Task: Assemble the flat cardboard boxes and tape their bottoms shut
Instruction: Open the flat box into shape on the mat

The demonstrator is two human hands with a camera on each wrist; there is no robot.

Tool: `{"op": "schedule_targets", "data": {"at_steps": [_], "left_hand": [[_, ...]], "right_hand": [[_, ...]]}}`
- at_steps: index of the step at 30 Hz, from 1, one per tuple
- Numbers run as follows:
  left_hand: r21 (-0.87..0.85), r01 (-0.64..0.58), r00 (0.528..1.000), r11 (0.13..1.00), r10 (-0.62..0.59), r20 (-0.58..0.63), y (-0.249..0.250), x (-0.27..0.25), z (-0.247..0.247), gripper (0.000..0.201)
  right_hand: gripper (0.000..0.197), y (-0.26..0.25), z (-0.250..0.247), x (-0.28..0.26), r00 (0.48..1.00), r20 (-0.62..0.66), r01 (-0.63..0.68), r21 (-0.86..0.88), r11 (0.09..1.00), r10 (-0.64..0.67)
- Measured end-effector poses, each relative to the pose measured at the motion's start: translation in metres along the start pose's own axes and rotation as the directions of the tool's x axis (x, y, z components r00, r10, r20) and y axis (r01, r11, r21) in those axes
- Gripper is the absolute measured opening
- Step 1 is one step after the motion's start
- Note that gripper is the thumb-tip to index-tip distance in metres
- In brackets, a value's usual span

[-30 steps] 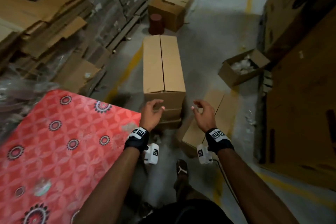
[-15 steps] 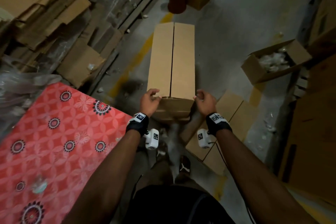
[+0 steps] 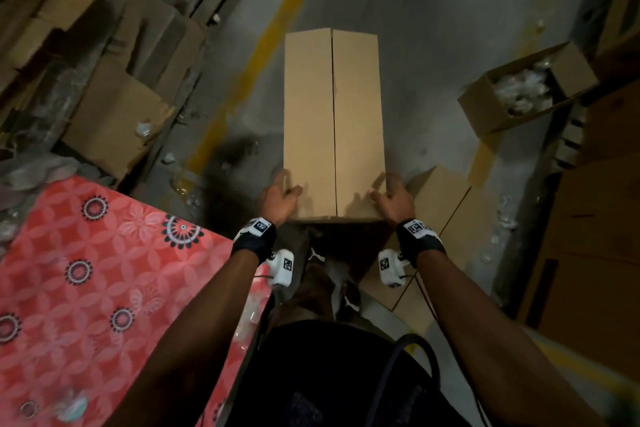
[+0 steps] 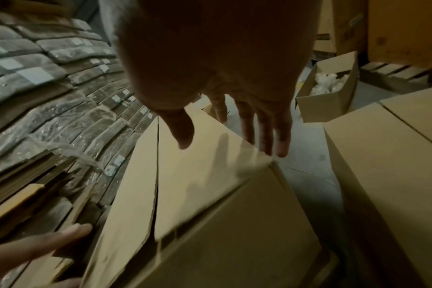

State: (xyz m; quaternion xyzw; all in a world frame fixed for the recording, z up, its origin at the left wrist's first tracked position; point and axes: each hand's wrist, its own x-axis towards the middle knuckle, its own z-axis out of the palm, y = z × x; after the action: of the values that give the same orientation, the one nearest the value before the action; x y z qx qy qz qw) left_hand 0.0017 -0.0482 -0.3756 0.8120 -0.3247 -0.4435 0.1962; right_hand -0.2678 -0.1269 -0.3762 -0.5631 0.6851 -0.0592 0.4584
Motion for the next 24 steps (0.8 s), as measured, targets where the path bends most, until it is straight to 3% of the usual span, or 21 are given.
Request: {"op": "schedule_targets", "data": {"at_steps": [3, 6, 10, 14, 20, 24], "left_hand": [[0.063, -0.002, 0.998, 0.998, -0.003, 0.068, -0.011, 0.001, -0.004, 0.047], [-0.004, -0.013, 0.998, 1.0, 0.014, 0.068, -0.003, 0.026, -0.01, 0.039], [-0.058, -0.075, 0.995, 0.996, 0.078, 0.055, 0.035, 0.083, -0.019, 0.052], [-0.07, -0.097, 0.994, 0.993, 0.1, 0.037, 0.059, 0.126, -0.023, 0.052], [-0.04, -0.126, 0.99, 0.991, 0.128, 0.055, 0.06, 0.138, -0.012, 0.069], [-0.013, -0.16, 0.987, 0.987, 0.161, 0.029, 0.064, 0.118, -0.013, 0.082]], "right_hand": [[0.086, 0.008, -0.002, 0.001, 0.999, 0.033, 0.004, -0.037, 0.999, -0.003], [0.09, -0.002, -0.003, 0.018, 0.999, 0.024, 0.02, -0.005, 1.0, -0.02], [0.068, -0.041, -0.01, 0.059, 0.998, -0.008, 0.065, -0.011, 0.998, -0.065], [0.065, -0.072, -0.013, 0.098, 0.996, -0.04, 0.08, -0.039, 0.996, -0.081], [0.052, -0.083, -0.013, 0.119, 0.992, -0.075, 0.1, -0.069, 0.993, -0.105], [0.064, -0.085, -0.02, 0.097, 0.985, -0.103, 0.136, -0.019, 0.991, -0.137]]}}
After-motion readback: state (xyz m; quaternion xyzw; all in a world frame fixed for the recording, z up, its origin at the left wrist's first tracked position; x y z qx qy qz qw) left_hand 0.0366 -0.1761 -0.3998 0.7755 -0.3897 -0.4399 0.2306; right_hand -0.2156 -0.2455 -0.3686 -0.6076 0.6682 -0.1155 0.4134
